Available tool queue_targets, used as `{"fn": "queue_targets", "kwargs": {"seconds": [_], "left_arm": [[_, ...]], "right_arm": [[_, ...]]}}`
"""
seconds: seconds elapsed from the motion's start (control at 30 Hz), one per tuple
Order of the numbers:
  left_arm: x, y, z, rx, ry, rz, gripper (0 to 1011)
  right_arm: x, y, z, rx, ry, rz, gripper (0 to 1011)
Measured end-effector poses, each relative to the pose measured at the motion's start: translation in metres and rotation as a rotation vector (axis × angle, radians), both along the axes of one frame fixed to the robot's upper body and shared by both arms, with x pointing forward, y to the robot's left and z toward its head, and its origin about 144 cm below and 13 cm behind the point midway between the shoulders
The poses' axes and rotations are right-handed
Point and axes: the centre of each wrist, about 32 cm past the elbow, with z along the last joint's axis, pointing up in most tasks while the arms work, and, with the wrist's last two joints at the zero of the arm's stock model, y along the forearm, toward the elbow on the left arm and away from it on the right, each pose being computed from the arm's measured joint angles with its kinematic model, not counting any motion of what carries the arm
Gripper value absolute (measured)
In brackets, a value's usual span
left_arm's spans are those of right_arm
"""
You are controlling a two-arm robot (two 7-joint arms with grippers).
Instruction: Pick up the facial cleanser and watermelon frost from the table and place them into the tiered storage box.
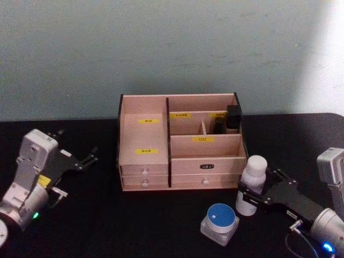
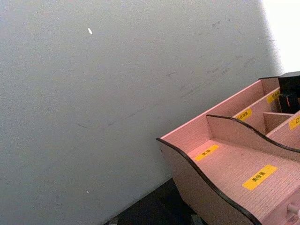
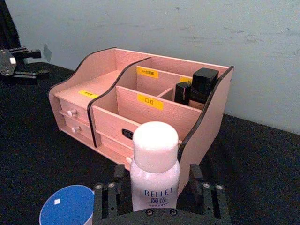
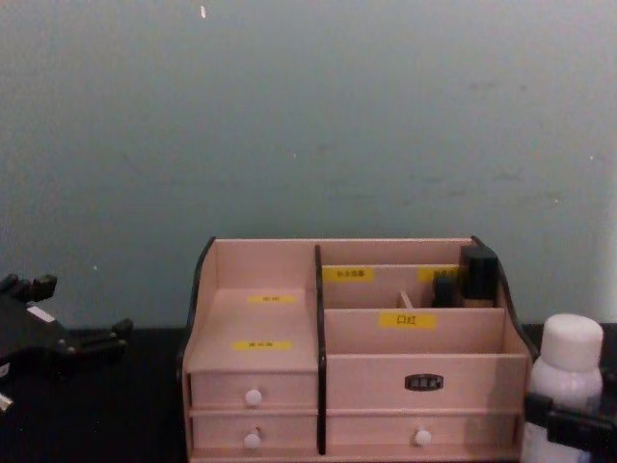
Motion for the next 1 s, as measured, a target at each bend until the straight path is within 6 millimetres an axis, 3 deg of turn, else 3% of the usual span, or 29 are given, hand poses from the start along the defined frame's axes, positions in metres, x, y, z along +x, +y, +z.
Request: {"fn": "queue_targets", "kwargs": {"seconds": [0.13, 0.33, 1.0], "left_arm": [[0.0000, 0.0000, 0.0000, 0.000, 0.000, 0.000, 1001], [0.0000, 0.0000, 0.0000, 0.000, 0.000, 0.000, 1001], [0.0000, 0.0000, 0.0000, 0.000, 0.000, 0.000, 1001]], "right_arm": [[-0.0001, -0.0001, 0.0000, 0.000, 0.000, 0.000, 810], [-0.0001, -0.0001, 0.0002, 0.000, -0.001, 0.000, 595], [-0.0001, -0.0002, 0.0001, 0.001, -0.001, 0.000, 590]]}}
